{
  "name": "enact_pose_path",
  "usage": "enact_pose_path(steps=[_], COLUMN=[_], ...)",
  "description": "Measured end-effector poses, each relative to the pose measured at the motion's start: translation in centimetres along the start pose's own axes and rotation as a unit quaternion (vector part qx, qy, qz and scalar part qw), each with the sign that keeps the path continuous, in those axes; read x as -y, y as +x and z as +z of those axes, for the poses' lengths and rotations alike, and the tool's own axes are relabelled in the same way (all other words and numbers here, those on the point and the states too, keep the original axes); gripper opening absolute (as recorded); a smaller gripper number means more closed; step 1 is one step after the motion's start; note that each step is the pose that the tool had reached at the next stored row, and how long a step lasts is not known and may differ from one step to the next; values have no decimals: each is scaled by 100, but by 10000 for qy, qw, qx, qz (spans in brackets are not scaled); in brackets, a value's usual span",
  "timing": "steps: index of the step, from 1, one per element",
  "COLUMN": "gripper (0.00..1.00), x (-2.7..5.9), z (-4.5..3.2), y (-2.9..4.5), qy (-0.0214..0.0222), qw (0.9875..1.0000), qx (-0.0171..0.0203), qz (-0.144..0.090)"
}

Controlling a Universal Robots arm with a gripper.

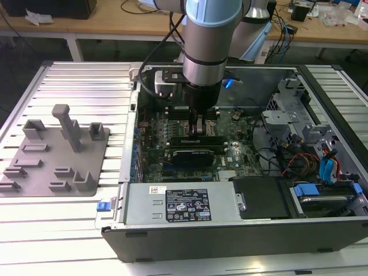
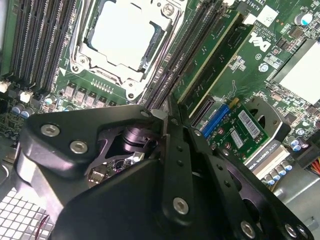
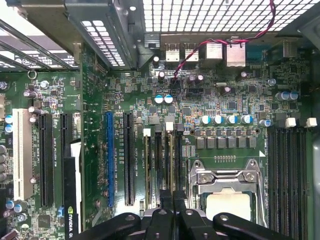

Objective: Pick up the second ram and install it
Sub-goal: 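Insert the second ram into the second slot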

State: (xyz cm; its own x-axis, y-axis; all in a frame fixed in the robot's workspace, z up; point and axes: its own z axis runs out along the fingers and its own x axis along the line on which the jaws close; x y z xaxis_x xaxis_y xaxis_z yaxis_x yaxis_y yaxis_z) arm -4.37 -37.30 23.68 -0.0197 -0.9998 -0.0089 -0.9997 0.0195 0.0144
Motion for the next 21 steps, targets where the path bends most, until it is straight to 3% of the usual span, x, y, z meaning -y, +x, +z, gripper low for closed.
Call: enact_pose_path(steps=[16, 21], gripper=[9, 9], x=[0, 0], z=[34, 5], y=[0, 0], qy=[0, 0], qw=[10000, 10000], qx=[5, 4], qz=[-22, -27])
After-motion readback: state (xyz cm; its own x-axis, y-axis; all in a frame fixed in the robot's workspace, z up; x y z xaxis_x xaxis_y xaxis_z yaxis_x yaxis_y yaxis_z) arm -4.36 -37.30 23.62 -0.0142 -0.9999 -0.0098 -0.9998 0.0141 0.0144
